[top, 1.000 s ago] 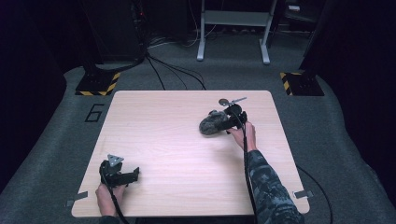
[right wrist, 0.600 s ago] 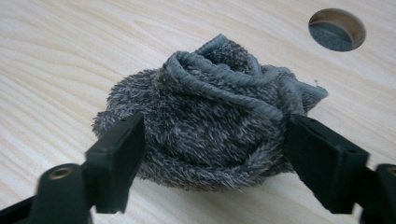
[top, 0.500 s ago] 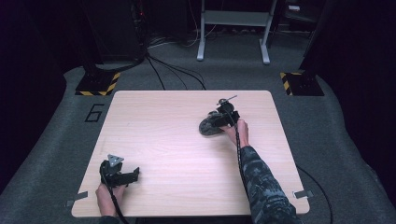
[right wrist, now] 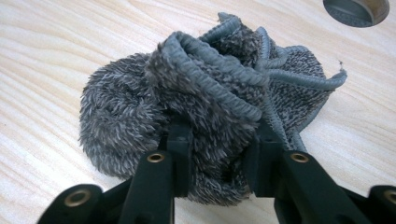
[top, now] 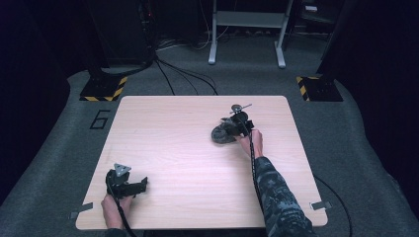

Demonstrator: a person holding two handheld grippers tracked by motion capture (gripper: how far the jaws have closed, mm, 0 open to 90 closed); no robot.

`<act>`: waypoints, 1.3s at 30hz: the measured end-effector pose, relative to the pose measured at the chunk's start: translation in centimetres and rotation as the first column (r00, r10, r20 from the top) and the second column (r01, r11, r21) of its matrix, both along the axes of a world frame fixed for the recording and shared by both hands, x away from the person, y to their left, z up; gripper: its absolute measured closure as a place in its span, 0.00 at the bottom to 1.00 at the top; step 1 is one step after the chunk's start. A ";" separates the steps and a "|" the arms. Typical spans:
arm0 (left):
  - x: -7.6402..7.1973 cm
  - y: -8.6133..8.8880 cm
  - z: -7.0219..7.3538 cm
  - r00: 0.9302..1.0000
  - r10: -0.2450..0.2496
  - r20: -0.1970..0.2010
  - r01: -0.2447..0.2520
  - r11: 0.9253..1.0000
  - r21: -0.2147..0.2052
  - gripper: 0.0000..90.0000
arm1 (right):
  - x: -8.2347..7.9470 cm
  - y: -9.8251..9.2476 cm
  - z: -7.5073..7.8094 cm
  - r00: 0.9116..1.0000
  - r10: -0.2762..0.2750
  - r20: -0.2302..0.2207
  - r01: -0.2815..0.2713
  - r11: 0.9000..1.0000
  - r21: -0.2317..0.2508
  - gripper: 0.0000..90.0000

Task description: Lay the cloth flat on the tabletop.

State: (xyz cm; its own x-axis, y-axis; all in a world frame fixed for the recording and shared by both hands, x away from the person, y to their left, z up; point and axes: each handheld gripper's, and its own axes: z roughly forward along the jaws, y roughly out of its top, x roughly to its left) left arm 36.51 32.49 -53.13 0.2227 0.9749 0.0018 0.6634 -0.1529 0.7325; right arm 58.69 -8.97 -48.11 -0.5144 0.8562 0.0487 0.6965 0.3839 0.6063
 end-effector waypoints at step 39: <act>0.0 0.0 0.0 1.000 0.001 0.009 -0.001 1.000 0.005 0.07 | -11.6 0.5 6.6 0.965 0.141 0.223 -0.181 0.968 0.173 0.81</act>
